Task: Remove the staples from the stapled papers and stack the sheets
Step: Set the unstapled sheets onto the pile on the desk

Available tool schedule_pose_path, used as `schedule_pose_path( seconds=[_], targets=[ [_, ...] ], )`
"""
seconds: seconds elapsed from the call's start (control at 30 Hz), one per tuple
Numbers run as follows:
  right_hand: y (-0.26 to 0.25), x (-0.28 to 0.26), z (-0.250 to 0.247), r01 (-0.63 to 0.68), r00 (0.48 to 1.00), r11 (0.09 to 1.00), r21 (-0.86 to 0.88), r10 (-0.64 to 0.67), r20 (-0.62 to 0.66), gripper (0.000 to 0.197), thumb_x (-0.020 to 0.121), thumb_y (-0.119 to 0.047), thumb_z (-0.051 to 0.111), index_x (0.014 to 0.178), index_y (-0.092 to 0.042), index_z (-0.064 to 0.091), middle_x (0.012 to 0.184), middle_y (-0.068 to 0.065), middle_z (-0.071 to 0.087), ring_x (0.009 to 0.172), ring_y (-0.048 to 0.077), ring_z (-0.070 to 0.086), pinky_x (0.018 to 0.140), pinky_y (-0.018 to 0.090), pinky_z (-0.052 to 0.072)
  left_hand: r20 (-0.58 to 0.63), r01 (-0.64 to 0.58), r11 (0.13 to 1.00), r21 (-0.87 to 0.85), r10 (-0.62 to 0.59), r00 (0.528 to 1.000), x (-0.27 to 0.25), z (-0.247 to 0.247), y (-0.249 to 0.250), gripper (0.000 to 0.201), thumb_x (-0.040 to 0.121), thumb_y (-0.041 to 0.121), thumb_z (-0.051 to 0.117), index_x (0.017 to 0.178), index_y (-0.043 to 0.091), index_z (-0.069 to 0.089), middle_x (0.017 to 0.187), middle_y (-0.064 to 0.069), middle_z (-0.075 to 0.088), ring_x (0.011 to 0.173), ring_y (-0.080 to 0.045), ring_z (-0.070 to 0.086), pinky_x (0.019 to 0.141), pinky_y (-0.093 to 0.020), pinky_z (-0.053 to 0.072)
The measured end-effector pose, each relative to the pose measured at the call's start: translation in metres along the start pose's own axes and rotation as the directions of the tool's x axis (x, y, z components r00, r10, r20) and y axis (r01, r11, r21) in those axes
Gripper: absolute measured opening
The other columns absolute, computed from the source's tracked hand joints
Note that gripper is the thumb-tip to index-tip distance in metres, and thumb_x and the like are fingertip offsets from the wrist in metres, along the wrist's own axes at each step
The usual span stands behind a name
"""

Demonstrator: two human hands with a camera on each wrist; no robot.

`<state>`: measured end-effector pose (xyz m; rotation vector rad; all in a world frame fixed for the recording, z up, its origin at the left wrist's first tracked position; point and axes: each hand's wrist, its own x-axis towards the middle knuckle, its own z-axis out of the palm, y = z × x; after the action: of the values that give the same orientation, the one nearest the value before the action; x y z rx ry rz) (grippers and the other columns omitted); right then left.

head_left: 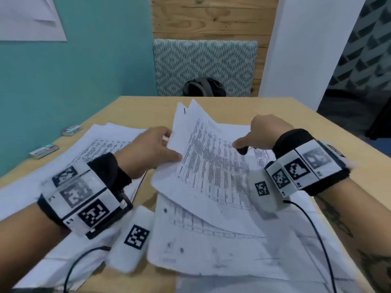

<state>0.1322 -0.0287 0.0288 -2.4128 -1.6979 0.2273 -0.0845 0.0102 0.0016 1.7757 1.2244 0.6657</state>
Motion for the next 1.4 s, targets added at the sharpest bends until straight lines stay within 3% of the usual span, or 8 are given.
schedule_pose_path(
  seconds=[0.37,0.5,0.6,0.77,0.93,1.17,1.3,1.4],
  targets=[
    [0.044,-0.033,-0.022,-0.065,0.994,0.998,-0.017,0.063,-0.094,0.058,0.080,-0.052,0.065,0.054,-0.009,0.035,0.053,0.003,0.035,0.049,0.019,0.034,0.048,0.028,0.021,-0.289,-0.202,0.836,0.511,0.389,0.875,-0.016,-0.086,0.106,0.027,0.073,0.021,0.076,0.097,0.018,0.065,0.089,-0.011,0.068,0.070,-0.023,0.056,0.070,-0.034,0.048],
    [0.046,-0.040,-0.020,-0.045,0.996,0.999,0.022,0.046,-0.072,0.055,0.080,-0.054,0.064,0.059,-0.007,0.045,0.055,0.003,0.041,0.051,0.019,0.037,0.049,0.027,0.023,-0.351,-0.015,0.869,0.495,0.216,0.911,-0.011,-0.133,0.081,0.019,0.065,0.034,0.081,0.075,0.032,0.065,0.094,-0.012,0.068,0.083,-0.031,0.063,0.086,-0.043,0.047],
    [0.043,-0.044,-0.014,0.004,1.000,0.998,0.068,-0.003,-0.019,0.054,0.081,-0.054,0.062,0.057,-0.008,0.048,0.057,0.004,0.045,0.050,0.017,0.037,0.049,0.027,0.023,-0.359,0.147,0.893,0.426,0.018,0.933,-0.011,-0.156,0.037,0.017,0.073,0.023,0.076,0.074,0.022,0.059,0.086,-0.009,0.072,0.075,-0.020,0.066,0.067,-0.014,0.050],
    [0.036,-0.048,-0.001,0.060,0.994,0.996,0.060,-0.065,0.092,0.054,0.084,-0.057,0.054,0.062,-0.008,0.051,0.060,0.002,0.051,0.050,0.013,0.040,0.048,0.022,0.026,-0.283,0.339,0.903,0.265,-0.264,0.922,-0.028,-0.171,-0.042,0.026,0.077,0.013,0.071,0.099,0.010,0.058,0.070,-0.002,0.071,0.064,-0.021,0.067,0.061,-0.024,0.051],
    [0.031,-0.046,0.009,0.075,0.987,0.996,0.046,-0.081,0.139,0.050,0.084,-0.056,0.055,0.065,-0.009,0.054,0.059,0.000,0.052,0.050,0.011,0.042,0.049,0.020,0.028,-0.306,0.433,0.850,0.301,-0.344,0.888,-0.042,-0.176,-0.117,0.074,0.052,-0.001,0.077,0.119,0.004,0.048,0.112,-0.022,0.063,0.093,-0.028,0.052,0.087,-0.034,0.037],
    [0.021,-0.045,0.020,0.192,0.935,0.981,-0.030,-0.174,0.311,0.047,0.084,-0.054,0.056,0.082,-0.008,0.062,0.071,0.001,0.059,0.059,0.015,0.050,0.056,0.022,0.041,-0.159,0.242,0.735,0.633,-0.182,0.970,-0.049,-0.168,-0.136,0.099,0.063,0.002,0.079,0.137,0.037,0.025,0.144,-0.014,0.032,0.129,-0.029,0.033,0.101,-0.034,0.029],
    [0.013,-0.047,0.024,0.253,0.883,0.963,-0.094,-0.190,0.429,0.045,0.086,-0.057,0.051,0.089,-0.013,0.059,0.078,-0.003,0.052,0.071,0.017,0.059,0.076,0.032,0.051,0.156,-0.077,0.543,0.836,-0.102,0.982,-0.072,-0.133,-0.083,0.054,0.060,0.084,0.048,0.107,0.082,0.021,0.139,0.022,0.026,0.127,-0.002,0.030,0.101,-0.017,0.023],
    [0.011,-0.047,0.024,0.268,0.880,0.956,-0.124,-0.190,0.434,0.043,0.087,-0.057,0.049,0.084,-0.015,0.055,0.076,-0.003,0.049,0.069,0.018,0.059,0.072,0.029,0.047,0.455,-0.279,0.558,0.782,-0.204,0.867,-0.093,-0.100,-0.084,0.073,0.043,0.101,0.024,0.108,0.085,-0.007,0.134,0.040,0.003,0.129,0.015,0.011,0.106,-0.012,0.011]
  ],
)
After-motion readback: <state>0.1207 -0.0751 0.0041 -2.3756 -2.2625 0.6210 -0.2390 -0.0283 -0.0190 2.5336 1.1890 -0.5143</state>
